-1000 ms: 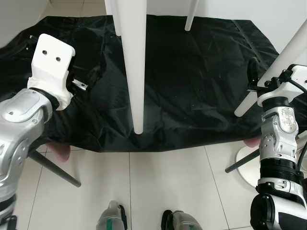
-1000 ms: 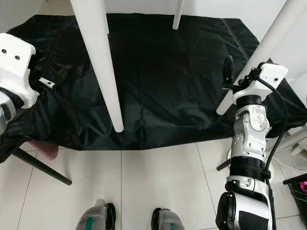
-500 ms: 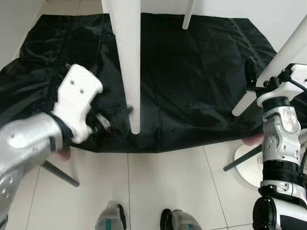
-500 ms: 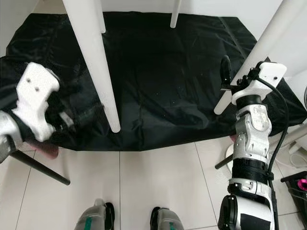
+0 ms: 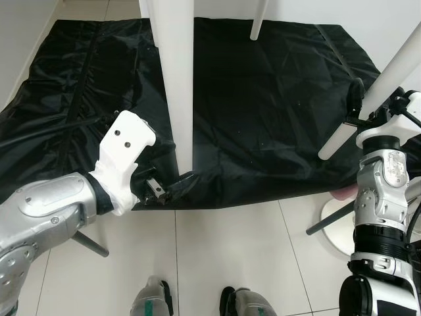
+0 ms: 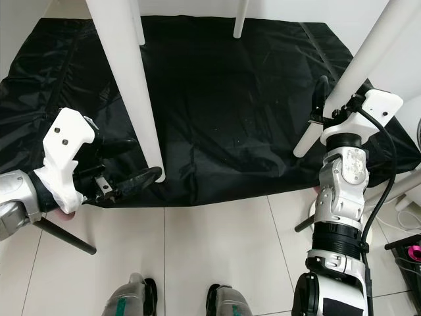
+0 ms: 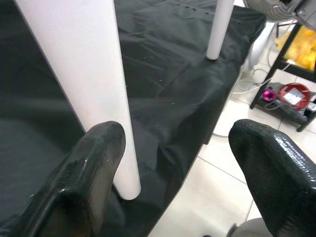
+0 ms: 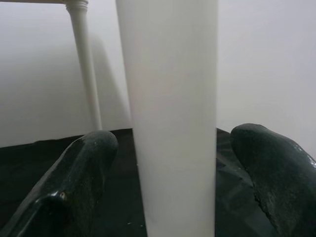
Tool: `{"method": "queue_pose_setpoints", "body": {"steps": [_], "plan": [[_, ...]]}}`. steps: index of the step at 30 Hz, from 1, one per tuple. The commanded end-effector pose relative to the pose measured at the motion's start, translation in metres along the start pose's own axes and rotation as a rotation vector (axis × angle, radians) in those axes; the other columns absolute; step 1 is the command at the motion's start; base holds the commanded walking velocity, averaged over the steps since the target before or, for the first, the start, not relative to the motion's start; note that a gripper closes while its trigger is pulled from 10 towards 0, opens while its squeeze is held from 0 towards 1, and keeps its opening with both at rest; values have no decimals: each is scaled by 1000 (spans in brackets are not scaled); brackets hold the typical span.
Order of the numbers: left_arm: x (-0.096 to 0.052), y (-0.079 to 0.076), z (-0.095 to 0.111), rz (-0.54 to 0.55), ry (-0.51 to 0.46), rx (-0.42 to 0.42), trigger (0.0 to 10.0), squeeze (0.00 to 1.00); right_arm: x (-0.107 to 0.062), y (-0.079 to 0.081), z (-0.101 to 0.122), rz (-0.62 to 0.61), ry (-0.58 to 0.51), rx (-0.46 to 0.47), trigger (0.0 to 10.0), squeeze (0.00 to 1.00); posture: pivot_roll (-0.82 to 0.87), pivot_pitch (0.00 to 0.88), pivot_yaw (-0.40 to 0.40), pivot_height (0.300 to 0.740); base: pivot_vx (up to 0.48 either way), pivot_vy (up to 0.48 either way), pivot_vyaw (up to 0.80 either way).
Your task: Building children table
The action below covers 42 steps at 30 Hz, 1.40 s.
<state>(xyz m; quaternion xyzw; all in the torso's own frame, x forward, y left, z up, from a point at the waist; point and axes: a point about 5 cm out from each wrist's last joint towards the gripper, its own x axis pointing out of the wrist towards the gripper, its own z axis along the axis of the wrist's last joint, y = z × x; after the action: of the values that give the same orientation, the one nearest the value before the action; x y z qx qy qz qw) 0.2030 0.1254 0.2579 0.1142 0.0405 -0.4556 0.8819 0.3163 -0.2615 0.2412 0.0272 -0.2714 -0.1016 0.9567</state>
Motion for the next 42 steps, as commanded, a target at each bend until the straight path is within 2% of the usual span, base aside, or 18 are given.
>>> {"method": "queue_pose_setpoints", "body": {"steps": [1, 11, 16, 18, 21, 26, 27, 29, 30, 32, 33, 35, 39, 42], "plan": [[1, -10, 1, -142, 1, -16, 10000, 0, -5, -5, 2, -45, -1, -18, 10000, 0, 50, 145, -18, 740, 0, 0, 0], [11, -15, 1, -217, -22, -49, 10000, 0, -17, -4, 2, -86, 6, -11, 10000, 0, 26, 150, 5, 740, 0, 0, 0], [20, -9, 1, -210, -43, -79, 10000, 0, -25, -3, 6, -106, -1, -7, 10000, 0, 7, 150, 20, 740, 0, 0, 0], [26, -1, 2, -161, -61, -88, 10000, 0, -29, -2, 6, -125, -1, -7, 10000, 0, -3, 152, 29, 740, 0, 0, 0], [28, 2, 2, -141, -68, -96, 10000, 0, -31, -2, 7, -134, 0, -8, 10000, 0, -3, 152, 29, 740, 0, 0, 0], [41, 20, 1, 10, -112, -117, 10000, 0, -49, 3, 7, -209, 13, -22, 10000, 0, -13, 148, 38, 740, 0, 0, 0], [42, 25, 2, 42, -125, -136, 10000, 0, -51, 4, 6, -219, 16, -20, 10000, 0, -12, 147, 39, 740, 0, 0, 0], [42, 25, 2, 42, -125, -136, 10000, 0, -51, 4, 6, -219, 16, -20, 10000, 0, -12, 147, 39, 740, 0, 0, 0], [42, 33, 4, 91, -142, -128, 10000, 0, -56, 7, 5, -224, 25, -13, 10000, 0, -12, 144, 41, 740, 0, 0, 0], [42, 33, 4, 91, -142, -128, 10000, 0, -56, 7, 5, -224, 25, -13, 10000, 0, -12, 144, 41, 740, 0, 0, 0], [43, 41, 4, 132, -147, -141, 10000, 0, -59, 12, 3, -218, 38, 0, 10000, 0, -11, 143, 42, 740, 0, 0, 0], [42, 45, 2, 160, -141, -145, 10000, 0, -63, 18, -1, -203, 56, 12, 10000, 0, -5, 142, 52, 740, 0, 0, 0], [41, 44, 0, 168, -133, -131, 10000, 0, -67, 24, -4, -179, 72, 27, 10000, 0, -5, 142, 52, 740, 0, 0, 0], [37, 17, -17, 65, -59, -93, 10000, 0, -82, 38, -14, -27, 137, 103, 10000, 0, 5, 138, 46, 740, 0, 0, 0]]}}
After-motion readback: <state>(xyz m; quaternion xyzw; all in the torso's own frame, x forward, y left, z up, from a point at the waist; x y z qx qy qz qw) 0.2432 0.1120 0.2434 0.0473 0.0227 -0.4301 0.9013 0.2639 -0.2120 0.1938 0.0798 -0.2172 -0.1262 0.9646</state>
